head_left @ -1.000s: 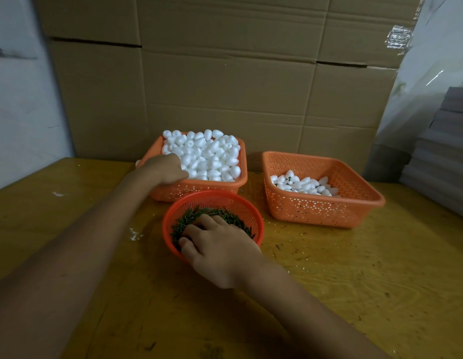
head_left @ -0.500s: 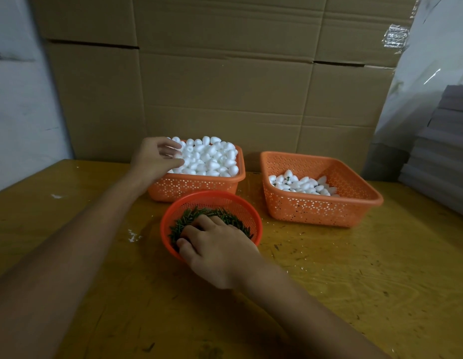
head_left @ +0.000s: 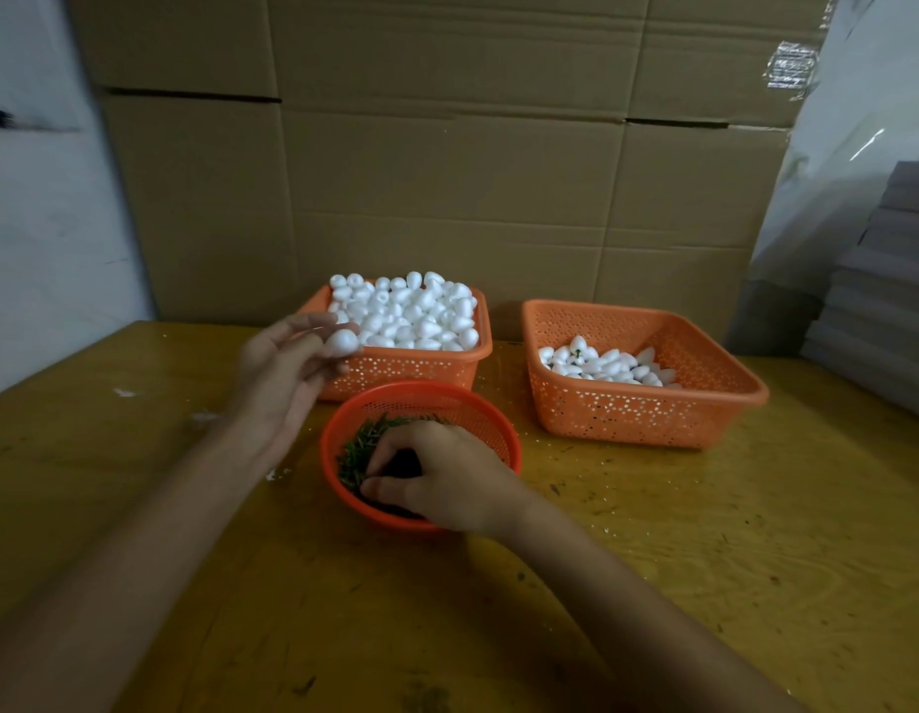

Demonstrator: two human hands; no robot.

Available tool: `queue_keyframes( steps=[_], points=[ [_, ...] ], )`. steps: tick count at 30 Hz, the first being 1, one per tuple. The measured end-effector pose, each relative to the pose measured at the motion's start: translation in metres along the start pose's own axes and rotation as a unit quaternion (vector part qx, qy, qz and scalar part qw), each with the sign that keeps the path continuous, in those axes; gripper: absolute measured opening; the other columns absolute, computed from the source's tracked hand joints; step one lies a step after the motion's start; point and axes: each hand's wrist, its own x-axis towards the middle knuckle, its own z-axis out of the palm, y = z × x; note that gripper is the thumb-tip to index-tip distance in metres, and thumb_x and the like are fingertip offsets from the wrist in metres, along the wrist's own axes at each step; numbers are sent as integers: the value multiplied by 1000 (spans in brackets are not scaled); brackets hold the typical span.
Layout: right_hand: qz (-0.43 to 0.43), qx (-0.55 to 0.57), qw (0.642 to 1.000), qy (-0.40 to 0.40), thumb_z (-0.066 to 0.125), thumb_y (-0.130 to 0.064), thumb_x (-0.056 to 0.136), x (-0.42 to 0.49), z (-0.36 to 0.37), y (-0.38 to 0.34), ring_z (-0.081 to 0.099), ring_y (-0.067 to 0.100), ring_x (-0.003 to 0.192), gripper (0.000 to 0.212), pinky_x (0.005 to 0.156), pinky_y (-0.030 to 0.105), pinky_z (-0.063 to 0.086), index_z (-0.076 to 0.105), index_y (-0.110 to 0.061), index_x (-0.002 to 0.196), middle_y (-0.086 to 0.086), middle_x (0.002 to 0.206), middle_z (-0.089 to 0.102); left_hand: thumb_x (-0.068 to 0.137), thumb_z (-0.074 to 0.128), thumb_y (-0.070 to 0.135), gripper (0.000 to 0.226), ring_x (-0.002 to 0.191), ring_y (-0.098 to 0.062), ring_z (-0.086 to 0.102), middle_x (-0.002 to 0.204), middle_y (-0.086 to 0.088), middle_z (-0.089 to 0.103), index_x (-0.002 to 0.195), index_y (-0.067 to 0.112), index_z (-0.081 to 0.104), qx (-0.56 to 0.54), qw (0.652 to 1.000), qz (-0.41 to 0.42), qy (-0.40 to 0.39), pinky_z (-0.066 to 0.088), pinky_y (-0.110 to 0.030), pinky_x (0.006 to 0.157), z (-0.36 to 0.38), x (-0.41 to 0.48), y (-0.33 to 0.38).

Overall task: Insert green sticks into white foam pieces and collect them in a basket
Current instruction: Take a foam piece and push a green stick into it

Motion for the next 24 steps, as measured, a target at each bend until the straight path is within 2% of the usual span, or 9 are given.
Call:
queue_keyframes(
  steps=[4,7,9,12,13,15,16,21,24],
  points=[
    [6,42,999,22,75,-36,96,1,1,1,67,8,98,10,90,43,55,75,-26,97,-11,103,74,89,53,-9,26,77,-19,74,100,-19,79,99,8,70,-30,999,-24,-35,58,-23,63,1,-8,-2],
    [11,60,998,33,73,-36,98,1,1,3,67,10,96,11,90,45,55,73,-25,97,-9,100,74,95,51,-5,24,74,-19,73,94,-16,78,106,8,68,-24,999,-31,-34,60,-25,65,0,-10,-2],
    [13,81,996,42,72,-36,99,2,2,5,66,6,92,11,87,40,55,70,-26,95,-11,96,72,99,52,-1,20,76,-22,75,90,-16,78,107,9,68,-26,999,-29,-27,62,-27,67,-3,-10,0],
    [14,119,990,71,71,-34,99,1,5,8,62,-4,80,10,73,26,51,67,-28,92,-16,88,68,102,54,5,17,81,-26,78,91,-17,78,105,9,70,-26,999,-23,-30,63,-28,70,-6,-11,3],
    [13,136,987,86,70,-33,100,1,5,9,63,-2,81,9,74,29,53,67,-26,94,-13,90,69,103,54,8,17,83,-26,78,91,-18,78,104,9,71,-31,999,-22,-34,64,-28,71,-6,-12,4],
    [11,174,978,119,67,-28,102,1,7,10,68,7,90,7,85,41,58,67,-22,99,-7,98,72,105,55,13,18,85,-25,78,90,-16,78,103,9,72,-44,998,-19,-37,63,-28,73,-6,-12,5],
    [8,188,973,133,66,-25,103,1,8,10,69,9,93,6,89,42,57,67,-20,100,-5,100,73,106,55,15,19,85,-23,77,88,-14,77,103,8,72,-45,998,-15,-37,63,-28,74,-5,-12,6],
    [-17,250,947,200,70,-18,101,1,6,10,72,5,89,3,83,22,55,68,-17,100,-4,90,78,108,54,20,20,81,-17,74,82,-9,75,106,10,71,-2,998,-3,-56,61,-24,73,-6,-11,7],
    [-40,264,935,233,73,-17,98,0,5,10,73,10,88,2,86,31,59,72,-17,100,-3,89,78,104,61,22,18,83,-16,74,84,-8,76,112,9,71,12,998,-7,-58,61,-23,74,-8,-11,4]
  ],
)
